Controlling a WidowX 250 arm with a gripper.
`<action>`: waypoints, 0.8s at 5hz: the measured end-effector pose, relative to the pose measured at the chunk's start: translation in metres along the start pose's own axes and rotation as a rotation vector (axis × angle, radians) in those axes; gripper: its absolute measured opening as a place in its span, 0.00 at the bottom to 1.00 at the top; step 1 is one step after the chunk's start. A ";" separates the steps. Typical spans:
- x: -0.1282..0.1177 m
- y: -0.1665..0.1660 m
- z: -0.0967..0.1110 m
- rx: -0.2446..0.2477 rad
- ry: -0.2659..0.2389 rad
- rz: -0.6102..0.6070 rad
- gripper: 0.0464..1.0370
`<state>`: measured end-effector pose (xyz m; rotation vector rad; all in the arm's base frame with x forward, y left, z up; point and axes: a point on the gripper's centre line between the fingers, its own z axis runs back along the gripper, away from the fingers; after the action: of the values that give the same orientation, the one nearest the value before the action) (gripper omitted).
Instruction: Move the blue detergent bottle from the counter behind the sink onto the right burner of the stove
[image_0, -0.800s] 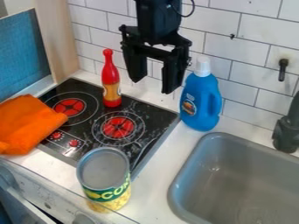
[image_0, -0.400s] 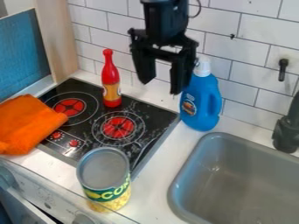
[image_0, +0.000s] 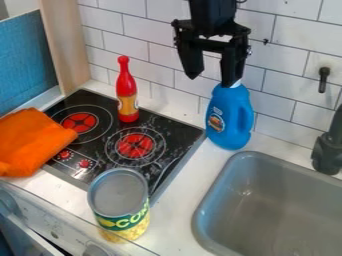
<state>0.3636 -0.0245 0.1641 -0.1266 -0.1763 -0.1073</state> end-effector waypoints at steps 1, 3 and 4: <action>0.015 0.002 -0.004 0.003 -0.016 0.009 0.96; 0.035 0.008 -0.015 0.029 -0.005 0.014 0.96; 0.038 -0.002 -0.024 0.030 0.006 -0.018 0.96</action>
<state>0.4042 -0.0334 0.1482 -0.0950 -0.1728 -0.1230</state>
